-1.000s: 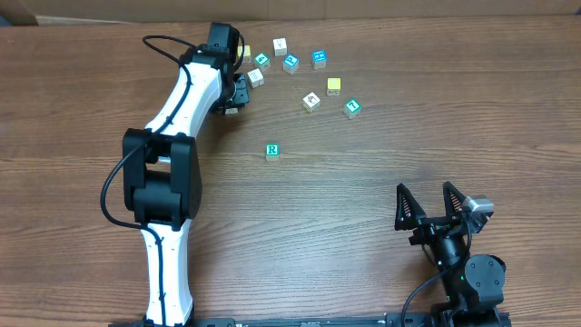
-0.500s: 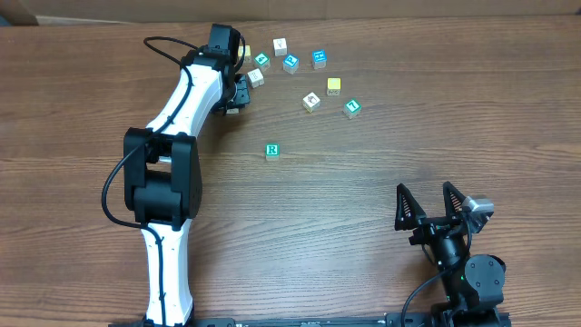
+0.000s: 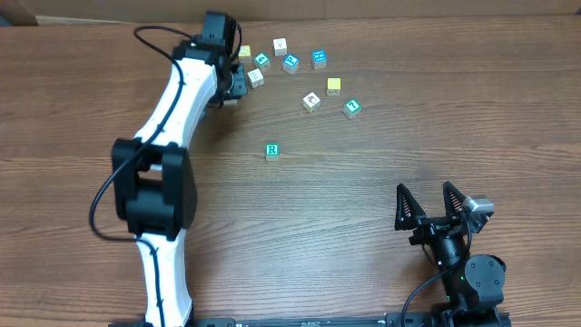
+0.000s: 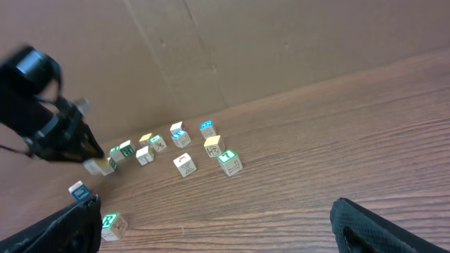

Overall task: Form a horizontal line
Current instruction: 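Carry the O block rightward to beside the green R block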

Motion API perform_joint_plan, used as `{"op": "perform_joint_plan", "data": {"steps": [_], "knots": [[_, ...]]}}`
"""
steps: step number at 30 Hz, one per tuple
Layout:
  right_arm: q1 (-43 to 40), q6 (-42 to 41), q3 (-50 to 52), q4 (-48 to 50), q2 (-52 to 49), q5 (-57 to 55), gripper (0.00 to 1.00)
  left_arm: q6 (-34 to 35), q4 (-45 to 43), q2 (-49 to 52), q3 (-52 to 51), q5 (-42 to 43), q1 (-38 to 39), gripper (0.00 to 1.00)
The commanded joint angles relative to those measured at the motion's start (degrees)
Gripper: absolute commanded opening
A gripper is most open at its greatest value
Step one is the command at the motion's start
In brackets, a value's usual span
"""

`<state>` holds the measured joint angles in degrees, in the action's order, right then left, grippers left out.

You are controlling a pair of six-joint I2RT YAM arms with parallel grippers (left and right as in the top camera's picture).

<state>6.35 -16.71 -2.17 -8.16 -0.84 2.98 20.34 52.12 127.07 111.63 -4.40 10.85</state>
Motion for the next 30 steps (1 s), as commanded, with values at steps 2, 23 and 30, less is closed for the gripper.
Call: {"op": "perform_joint_plan", "data": {"steps": [2, 23, 30], "knots": [[-0.37, -0.15, 0.2, 0.39, 0.68, 0.15, 1.0, 2.32, 0.87, -7.45, 2.03, 2.58, 3.45, 0.26], [-0.37, -0.15, 0.2, 0.39, 0.68, 0.15, 1.0, 14.19, 4.94, -5.44, -4.68, -6.19, 24.57, 0.24], [-0.37, -0.15, 0.2, 0.39, 0.68, 0.15, 1.0, 16.15, -2.36, -5.44, -14.47, -7.13, 25.97, 0.24]]}}
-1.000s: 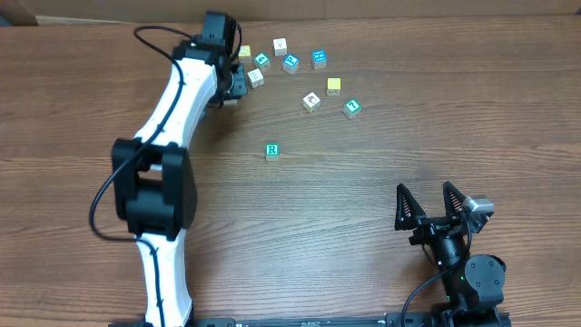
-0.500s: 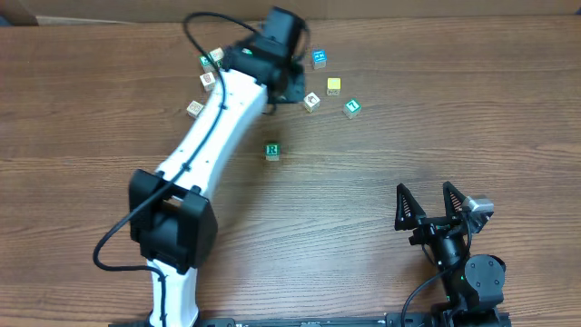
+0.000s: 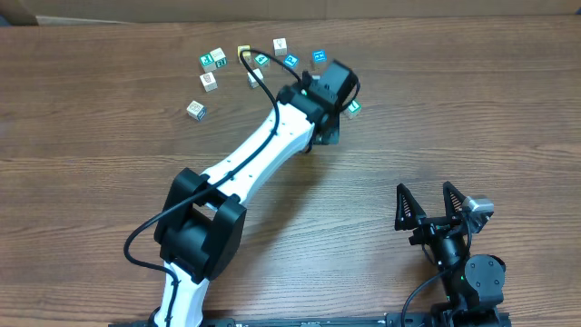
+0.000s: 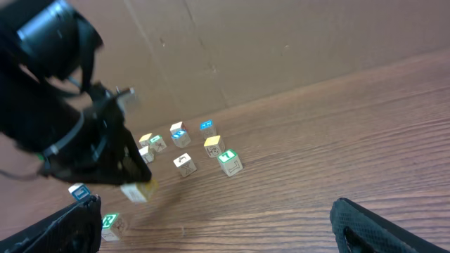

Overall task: Form a horizontal line
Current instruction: 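Carry the O block rightward to beside the green R block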

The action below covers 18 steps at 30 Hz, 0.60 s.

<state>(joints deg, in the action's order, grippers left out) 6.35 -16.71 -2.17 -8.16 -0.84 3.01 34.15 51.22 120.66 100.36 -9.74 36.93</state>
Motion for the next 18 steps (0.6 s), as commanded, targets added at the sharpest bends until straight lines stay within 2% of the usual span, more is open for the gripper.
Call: {"op": "perform_joint_plan", "data": {"steps": [1, 9, 18], "knots": [[-0.37, -0.15, 0.2, 0.39, 0.68, 0.13, 1.0, 2.29, -2.43, 0.96, -4.39, -1.81, -0.11, 0.24], [-0.37, -0.15, 0.2, 0.39, 0.68, 0.11, 1.0, 1.09, -10.1, 0.96, -11.26, -2.93, -0.87, 0.25], [-0.37, -0.15, 0.2, 0.39, 0.68, 0.13, 1.0, 0.13, -11.04, 0.96, -12.04, -7.1, -1.01, 0.27]]}}
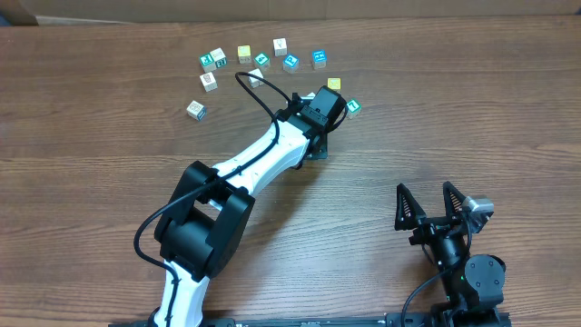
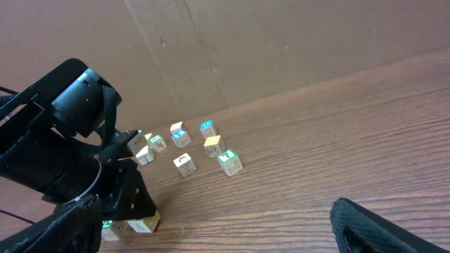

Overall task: Form a horizontal line
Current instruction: 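Carry the O block rightward to beside the green R block, then lower the O block right of the R block and open the left gripper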

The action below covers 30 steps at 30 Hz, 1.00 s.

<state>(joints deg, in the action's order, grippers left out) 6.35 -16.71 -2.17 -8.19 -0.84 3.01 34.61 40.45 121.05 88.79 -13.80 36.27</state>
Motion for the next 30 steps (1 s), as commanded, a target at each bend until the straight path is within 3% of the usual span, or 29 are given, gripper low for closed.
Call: {"op": "perform_joint_plan", "data": {"steps": [1, 22, 30], "knots": [[-0.37, -0.15, 0.2, 0.42, 0.68, 0.13, 1.0, -0.33, -0.24, 0.57, -0.48, -3.67, -0.37, 0.27], [-0.37, -0.15, 0.2, 0.42, 0.68, 0.13, 1.0, 1.18, 0.26, 0.57, -0.55, -2.67, -0.28, 0.32], [-0.37, -0.15, 0.2, 0.42, 0.68, 0.13, 1.0, 1.18, 0.87, 0.57, -0.55, -2.69, -0.28, 0.43]]}}
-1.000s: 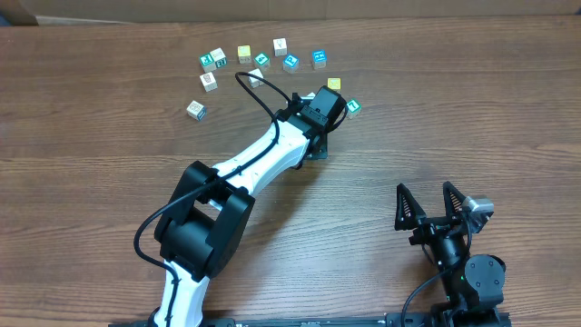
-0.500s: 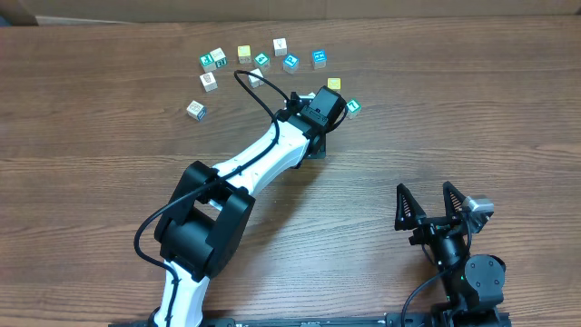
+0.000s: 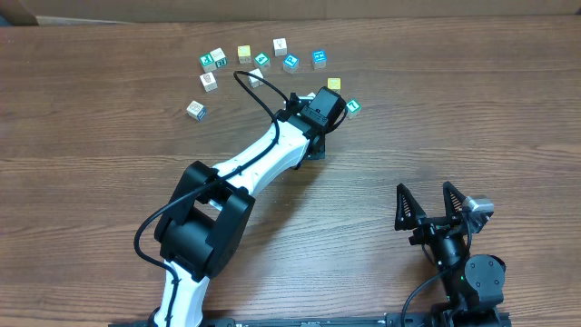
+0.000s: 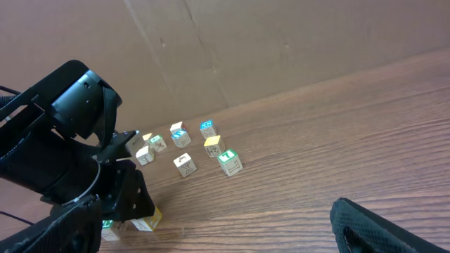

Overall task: Form a horizontal line
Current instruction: 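Lower the O block right of the R block and open the left gripper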

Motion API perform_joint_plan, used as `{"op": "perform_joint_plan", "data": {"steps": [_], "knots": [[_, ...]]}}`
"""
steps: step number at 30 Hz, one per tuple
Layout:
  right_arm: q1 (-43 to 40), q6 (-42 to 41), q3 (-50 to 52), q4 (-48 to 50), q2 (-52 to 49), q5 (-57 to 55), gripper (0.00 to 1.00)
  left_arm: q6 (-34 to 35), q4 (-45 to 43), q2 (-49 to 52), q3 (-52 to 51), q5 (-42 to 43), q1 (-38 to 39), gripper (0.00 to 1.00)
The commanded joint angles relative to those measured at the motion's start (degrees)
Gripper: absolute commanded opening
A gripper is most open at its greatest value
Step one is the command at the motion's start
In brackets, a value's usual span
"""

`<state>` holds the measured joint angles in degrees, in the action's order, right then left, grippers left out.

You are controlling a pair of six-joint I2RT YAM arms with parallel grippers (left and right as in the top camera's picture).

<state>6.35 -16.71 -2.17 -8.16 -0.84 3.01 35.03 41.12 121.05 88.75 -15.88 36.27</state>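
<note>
My left arm reaches across the table, and its gripper (image 3: 314, 147) stands low on the wood. In the right wrist view the left gripper (image 4: 135, 208) is shut on a yellow-sided block (image 4: 148, 223), which rests on the table. Right beside it is a green-lettered block (image 4: 109, 226), half hidden by the fingers. Behind them lie a cream block (image 4: 184, 164), a yellow block (image 3: 334, 84) and a green block (image 3: 352, 106). My right gripper (image 3: 427, 205) is parked open near the front right, with nothing between its fingers (image 4: 376, 226).
Several more letter blocks lie scattered along the back: a white one (image 3: 280, 45), two blue ones (image 3: 319, 58), a yellow one (image 3: 244, 53) and a left cluster (image 3: 209, 81). A cardboard wall (image 4: 281, 42) stands behind the table's far edge.
Hardly anything has changed. The left gripper stays down at the same spot with the yellow-sided block on the table beside the green one. The right arm has not moved.
The left gripper was at the back-left blocks with a cream-yellow block in its fingers. Then it held that block in the air near the middle blocks. After that the block was down on the table beside the green-lettered block, where it stays now.
</note>
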Motion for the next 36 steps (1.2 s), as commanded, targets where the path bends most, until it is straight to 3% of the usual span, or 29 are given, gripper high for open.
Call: {"op": "perform_joint_plan", "data": {"steps": [1, 11, 12, 14, 19, 36], "knots": [[-0.37, -0.15, 0.2, 0.39, 0.68, 0.13, 1.0, 0.76, 0.13, 0.57, -0.5, -0.63, -0.28, 0.44], [-0.37, -0.15, 0.2, 0.39, 0.68, 0.13, 1.0, -4.24, -0.66, 0.55, 7.19, 0.13, -2.45, 0.45], [-0.37, -0.15, 0.2, 0.39, 0.68, 0.13, 1.0, -5.11, -0.76, 0.55, 8.04, 1.27, -2.58, 0.37], [-0.37, -0.15, 0.2, 0.39, 0.68, 0.13, 1.0, -5.29, -1.36, 0.55, 8.33, 3.78, -2.6, 0.04], [-0.37, -0.15, 0.2, 0.39, 0.68, 0.13, 1.0, -5.2, -1.38, 0.57, 6.93, 10.97, -2.12, 0.04], [-0.37, -0.15, 0.2, 0.39, 0.68, 0.13, 1.0, 1.2, -1.4, 2.75, 5.73, 11.08, -0.96, 0.04]]}}
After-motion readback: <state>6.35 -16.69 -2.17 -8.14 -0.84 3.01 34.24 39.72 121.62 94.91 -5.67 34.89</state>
